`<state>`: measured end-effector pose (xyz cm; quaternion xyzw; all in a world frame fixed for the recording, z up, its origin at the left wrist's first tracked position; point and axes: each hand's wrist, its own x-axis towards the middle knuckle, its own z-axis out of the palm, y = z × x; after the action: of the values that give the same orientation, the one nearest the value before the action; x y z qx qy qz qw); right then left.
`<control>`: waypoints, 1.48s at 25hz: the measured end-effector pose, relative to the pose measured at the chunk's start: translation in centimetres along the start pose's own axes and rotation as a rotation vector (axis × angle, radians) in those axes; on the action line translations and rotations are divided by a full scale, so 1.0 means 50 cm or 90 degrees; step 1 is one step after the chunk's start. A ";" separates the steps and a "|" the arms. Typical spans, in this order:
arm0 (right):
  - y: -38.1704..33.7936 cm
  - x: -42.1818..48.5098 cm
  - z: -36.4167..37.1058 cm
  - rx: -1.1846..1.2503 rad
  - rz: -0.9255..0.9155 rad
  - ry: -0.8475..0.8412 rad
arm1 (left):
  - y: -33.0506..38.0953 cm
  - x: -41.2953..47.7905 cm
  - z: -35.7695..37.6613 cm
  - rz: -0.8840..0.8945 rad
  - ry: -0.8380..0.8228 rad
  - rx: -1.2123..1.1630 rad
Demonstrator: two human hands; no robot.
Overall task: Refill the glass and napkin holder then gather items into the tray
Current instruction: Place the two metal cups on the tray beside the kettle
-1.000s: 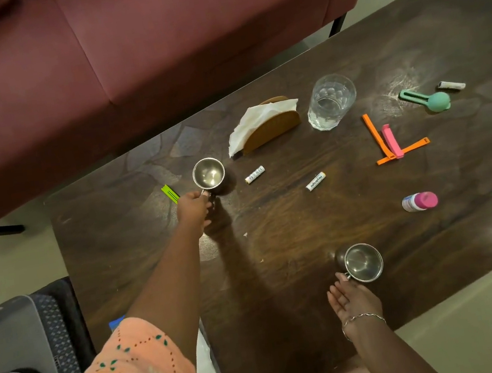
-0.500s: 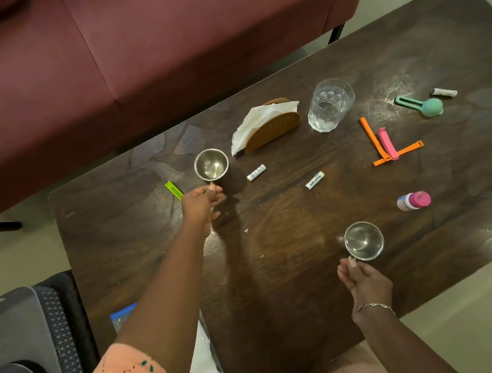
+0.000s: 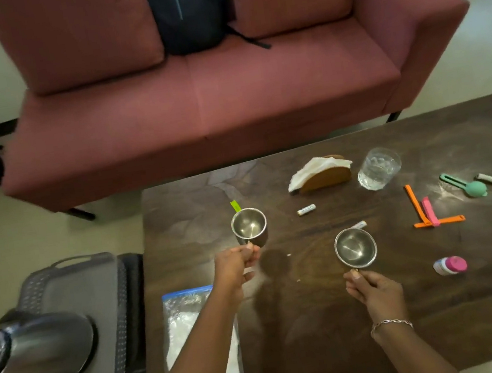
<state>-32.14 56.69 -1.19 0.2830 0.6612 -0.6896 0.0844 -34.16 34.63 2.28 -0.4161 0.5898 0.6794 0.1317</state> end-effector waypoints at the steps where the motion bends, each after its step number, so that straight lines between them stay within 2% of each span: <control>1: -0.005 -0.012 0.014 -0.007 -0.008 -0.029 | -0.002 -0.022 -0.018 0.002 0.012 -0.009; 5: -0.001 -0.078 0.083 -0.017 -0.003 -0.148 | -0.022 -0.101 -0.112 0.012 0.070 -0.049; 8: 0.009 -0.132 0.136 -0.035 0.016 -0.194 | -0.037 -0.145 -0.188 0.021 0.094 -0.075; 13: 0.019 -0.227 0.272 -0.087 -0.017 -0.286 | -0.017 -0.182 -0.351 0.043 0.136 -0.088; 18: 0.043 -0.314 0.468 -0.099 -0.028 -0.349 | 0.066 -0.175 -0.558 0.068 0.145 0.021; 24: 0.121 -0.405 0.739 -0.058 0.050 -0.311 | 0.152 -0.072 -0.861 0.095 0.119 0.148; 28: 0.179 -0.415 0.860 -0.087 0.081 -0.281 | 0.158 0.014 -0.991 0.046 0.086 0.188; 32: 0.250 -0.376 0.949 -0.127 0.093 -0.249 | 0.100 0.140 -1.066 -0.038 0.071 0.171; 37: 0.350 -0.336 1.006 -0.197 0.123 -0.206 | -0.008 0.241 -1.068 -0.130 0.088 0.071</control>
<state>-23.73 2.15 -9.63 0.2146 0.7067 -0.6051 0.2972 -19.45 -17.67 -4.41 -0.5117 0.5887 0.5986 0.1823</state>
